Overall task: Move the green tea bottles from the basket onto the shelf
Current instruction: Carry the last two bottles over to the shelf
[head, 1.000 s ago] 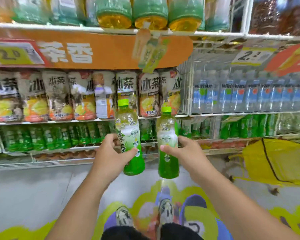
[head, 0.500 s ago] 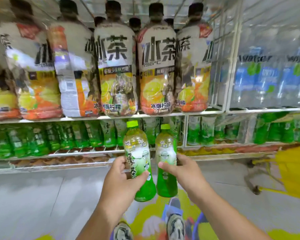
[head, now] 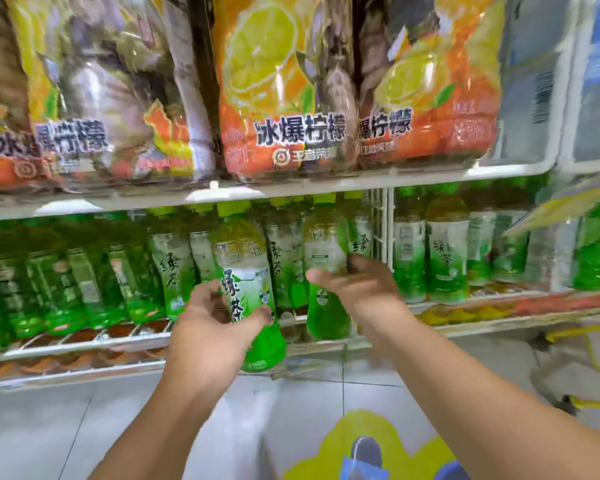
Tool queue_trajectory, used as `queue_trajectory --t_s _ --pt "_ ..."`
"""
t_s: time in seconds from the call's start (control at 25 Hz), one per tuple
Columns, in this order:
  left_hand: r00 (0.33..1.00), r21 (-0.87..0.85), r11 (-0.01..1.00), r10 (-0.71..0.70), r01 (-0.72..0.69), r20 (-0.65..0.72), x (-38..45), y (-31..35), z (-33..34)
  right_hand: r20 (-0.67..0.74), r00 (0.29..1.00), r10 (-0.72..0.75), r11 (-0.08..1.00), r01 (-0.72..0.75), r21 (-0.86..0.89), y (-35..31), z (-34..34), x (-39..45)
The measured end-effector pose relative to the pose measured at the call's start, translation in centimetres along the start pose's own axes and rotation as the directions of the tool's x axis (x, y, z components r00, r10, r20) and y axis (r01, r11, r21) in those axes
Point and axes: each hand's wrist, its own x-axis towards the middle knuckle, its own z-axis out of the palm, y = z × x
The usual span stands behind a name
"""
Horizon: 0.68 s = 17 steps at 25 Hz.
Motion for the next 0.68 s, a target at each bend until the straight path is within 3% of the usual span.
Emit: queue_trajectory --t_s 0.36,0.68 --pt "0.995 0.107 0.991 0.082 -0.077 -0.048 3.9 -0.2 2.7 -0.238 0.938 -0.252 0.955 0.202 -0.216 0.2 1.7 5.0" --pt "0.989 0.162 0.98 0.127 -0.115 -0.072 5.6 -0.4 4.1 -0.312 0.879 -0.36 0.896 0.232 -0.38 3.2 2.8 6.5"
